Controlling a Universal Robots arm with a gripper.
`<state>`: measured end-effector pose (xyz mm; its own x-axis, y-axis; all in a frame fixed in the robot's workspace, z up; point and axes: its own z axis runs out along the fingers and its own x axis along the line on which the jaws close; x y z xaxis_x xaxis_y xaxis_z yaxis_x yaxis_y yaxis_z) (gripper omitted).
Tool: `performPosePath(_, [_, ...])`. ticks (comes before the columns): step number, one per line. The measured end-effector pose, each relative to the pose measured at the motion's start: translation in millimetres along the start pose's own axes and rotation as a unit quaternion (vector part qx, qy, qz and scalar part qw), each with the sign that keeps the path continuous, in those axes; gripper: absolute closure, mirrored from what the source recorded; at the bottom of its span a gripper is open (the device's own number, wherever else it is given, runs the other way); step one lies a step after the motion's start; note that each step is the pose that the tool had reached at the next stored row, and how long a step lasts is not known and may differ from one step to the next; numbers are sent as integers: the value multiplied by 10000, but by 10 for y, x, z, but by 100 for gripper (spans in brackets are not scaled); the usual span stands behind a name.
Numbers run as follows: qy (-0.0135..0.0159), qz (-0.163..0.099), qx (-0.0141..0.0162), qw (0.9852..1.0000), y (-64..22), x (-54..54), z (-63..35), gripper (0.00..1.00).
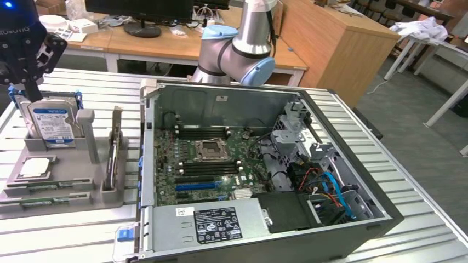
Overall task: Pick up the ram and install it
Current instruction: 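Pick up the ram and move it above insertion slot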
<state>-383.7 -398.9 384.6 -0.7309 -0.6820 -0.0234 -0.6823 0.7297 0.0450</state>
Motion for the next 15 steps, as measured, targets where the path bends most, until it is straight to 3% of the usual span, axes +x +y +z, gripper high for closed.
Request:
performPosePath(4, [17, -359, -8, 9994, 0, 0, 7, 89])
performPosePath(8, [33, -723, -17, 9974, -1, 0, 15, 89])
performPosePath(12, [49, -1081, -26, 9941, -1, 0, 22, 89])
performPosePath(15, [62, -1357, -32, 9907, -1, 1, 28, 89])
